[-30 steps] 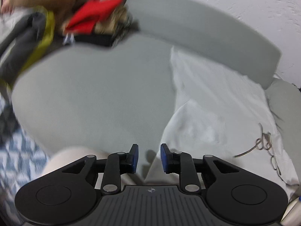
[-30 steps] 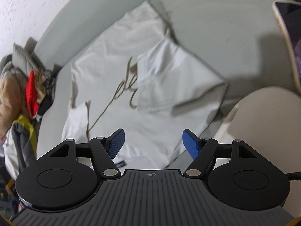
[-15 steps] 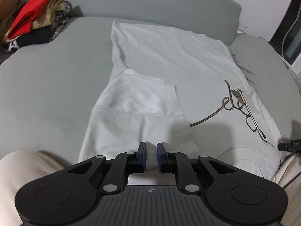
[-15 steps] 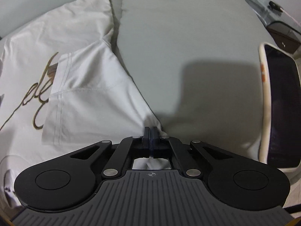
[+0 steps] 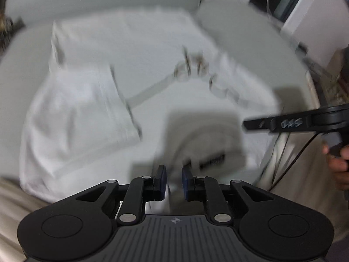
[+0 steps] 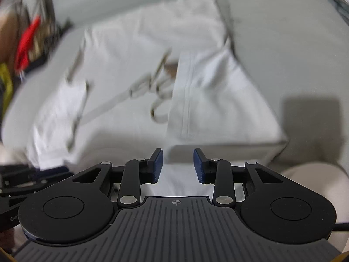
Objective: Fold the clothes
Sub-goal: 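Lift both grippers and reposition them above the folded T-shirt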
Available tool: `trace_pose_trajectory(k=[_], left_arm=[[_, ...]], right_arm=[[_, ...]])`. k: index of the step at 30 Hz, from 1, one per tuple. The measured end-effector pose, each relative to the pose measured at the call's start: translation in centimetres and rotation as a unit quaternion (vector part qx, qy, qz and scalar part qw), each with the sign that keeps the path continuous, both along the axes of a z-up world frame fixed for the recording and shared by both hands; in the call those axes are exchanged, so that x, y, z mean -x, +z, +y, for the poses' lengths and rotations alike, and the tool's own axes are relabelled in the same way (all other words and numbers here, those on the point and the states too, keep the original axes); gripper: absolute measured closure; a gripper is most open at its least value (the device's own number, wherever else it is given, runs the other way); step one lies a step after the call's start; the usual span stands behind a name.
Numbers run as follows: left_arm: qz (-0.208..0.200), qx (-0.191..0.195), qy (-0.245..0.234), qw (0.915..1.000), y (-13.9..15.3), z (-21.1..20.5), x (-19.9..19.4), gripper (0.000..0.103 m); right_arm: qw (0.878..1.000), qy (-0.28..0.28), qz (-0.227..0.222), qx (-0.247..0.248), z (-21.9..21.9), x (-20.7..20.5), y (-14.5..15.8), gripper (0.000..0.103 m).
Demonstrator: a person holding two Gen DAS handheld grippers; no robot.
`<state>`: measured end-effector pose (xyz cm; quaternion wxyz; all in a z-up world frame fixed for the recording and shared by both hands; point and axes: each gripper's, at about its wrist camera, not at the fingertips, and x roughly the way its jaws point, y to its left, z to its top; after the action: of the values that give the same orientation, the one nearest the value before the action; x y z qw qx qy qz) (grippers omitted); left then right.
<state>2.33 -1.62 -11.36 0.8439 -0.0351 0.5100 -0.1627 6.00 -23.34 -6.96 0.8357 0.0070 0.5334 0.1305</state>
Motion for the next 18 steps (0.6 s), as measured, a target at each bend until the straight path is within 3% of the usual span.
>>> trace_pose_trajectory(k=[2, 5, 7, 9, 10, 11, 12, 14, 18], left_arm=[[0.022, -0.004, -0.011, 0.9997, -0.4, -0.1, 0.2, 0.090], [0.065, -0.011, -0.024, 0.9976, -0.9, -0.1, 0.3, 0.090], [0.044, -0.011, -0.030, 0.9985, 0.1, 0.0, 0.9, 0.090], [0.023, -0.012, -0.036, 0.9990, 1.1, 0.1, 1.4, 0.083], [0.013, -0.013, -0.039, 0.9991, 1.6, 0.1, 1.7, 0.071], [0.002, -0.009, -0.040, 0.9992, 2.1, 0.3, 1.9, 0.067], [-0.008, -0.002, -0.037, 0.9993, 2.6, 0.6, 1.9, 0.067], [-0.005, 0.001, -0.030, 0.9995, 2.3, 0.9, 1.2, 0.070], [0.016, 0.002, -0.017, 0.9997, 0.2, 0.6, 0.3, 0.071]], right_arm=[[1.000, -0.004, 0.024, 0.012, -0.2, 0.8, -0.3, 0.064], [0.994, -0.008, 0.112, 0.011, -0.5, 2.2, -1.7, 0.068], [0.991, -0.003, 0.129, 0.015, -0.3, 3.2, -2.2, 0.073], [0.994, 0.002, 0.112, 0.010, 0.1, 3.7, -1.3, 0.073], [0.995, 0.006, 0.095, 0.001, 0.3, 3.8, -0.4, 0.070], [0.997, 0.012, 0.074, -0.007, 0.4, 3.9, 0.4, 0.064], [0.998, 0.018, 0.052, -0.014, 0.6, 3.9, 1.3, 0.057], [0.999, 0.029, 0.023, -0.021, 1.1, 3.7, 2.2, 0.054], [0.998, 0.043, 0.041, -0.004, 2.7, 2.7, 0.0, 0.064]])
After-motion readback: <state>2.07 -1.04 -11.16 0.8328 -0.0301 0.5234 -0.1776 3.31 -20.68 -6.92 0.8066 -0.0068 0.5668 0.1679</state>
